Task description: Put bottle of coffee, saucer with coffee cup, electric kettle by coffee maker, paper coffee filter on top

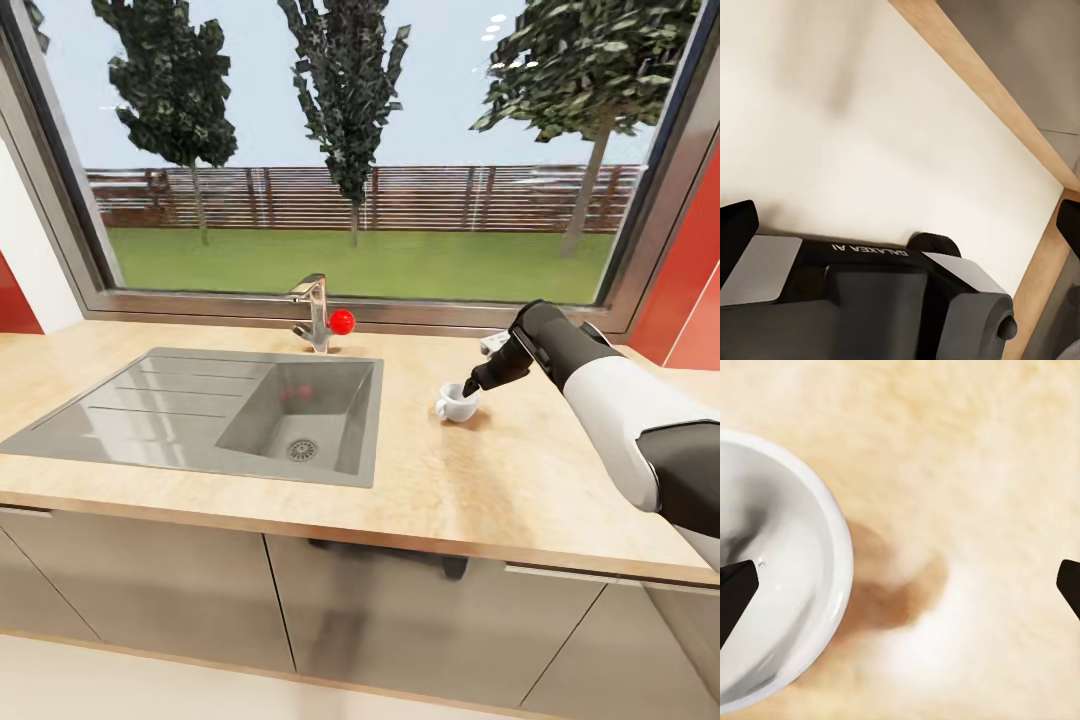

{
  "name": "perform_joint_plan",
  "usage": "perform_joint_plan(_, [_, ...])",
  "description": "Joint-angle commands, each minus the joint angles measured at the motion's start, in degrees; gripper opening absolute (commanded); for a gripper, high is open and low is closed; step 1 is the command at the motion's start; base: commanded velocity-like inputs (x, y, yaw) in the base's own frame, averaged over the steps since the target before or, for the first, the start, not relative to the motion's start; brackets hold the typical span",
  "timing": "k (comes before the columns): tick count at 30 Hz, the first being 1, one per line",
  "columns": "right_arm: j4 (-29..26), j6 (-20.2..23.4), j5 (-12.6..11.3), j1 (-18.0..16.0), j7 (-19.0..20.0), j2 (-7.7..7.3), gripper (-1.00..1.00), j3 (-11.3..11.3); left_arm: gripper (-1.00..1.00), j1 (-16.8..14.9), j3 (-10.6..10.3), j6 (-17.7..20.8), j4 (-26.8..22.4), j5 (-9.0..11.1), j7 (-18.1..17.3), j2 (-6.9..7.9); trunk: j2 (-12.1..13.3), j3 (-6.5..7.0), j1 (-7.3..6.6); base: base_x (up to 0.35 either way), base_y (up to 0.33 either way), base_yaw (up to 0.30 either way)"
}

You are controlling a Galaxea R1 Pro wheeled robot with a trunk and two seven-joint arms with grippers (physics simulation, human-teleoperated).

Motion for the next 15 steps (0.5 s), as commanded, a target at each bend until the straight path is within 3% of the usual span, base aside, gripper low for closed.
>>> perform_joint_plan(1, [-0.09, 0.09, 0.55, -0.03, 0.58, -0.03, 1.0, 0.15, 1.0, -0.02, -0.34, 0.52, -0.04, 0.61, -0.16, 0.02, -0.03, -0.06, 0.0, 0.0, 0.0, 0.0])
perform_joint_plan(15, [-0.09, 0.0, 0.55, -0.03, 0.58, -0.03, 1.0, 0.15, 1.0, -0.02, -0.34, 0.52, -0.04, 0.61, -0.16, 0.02, -0.03, -0.06, 0.0, 0.043, 0.0, 0.0])
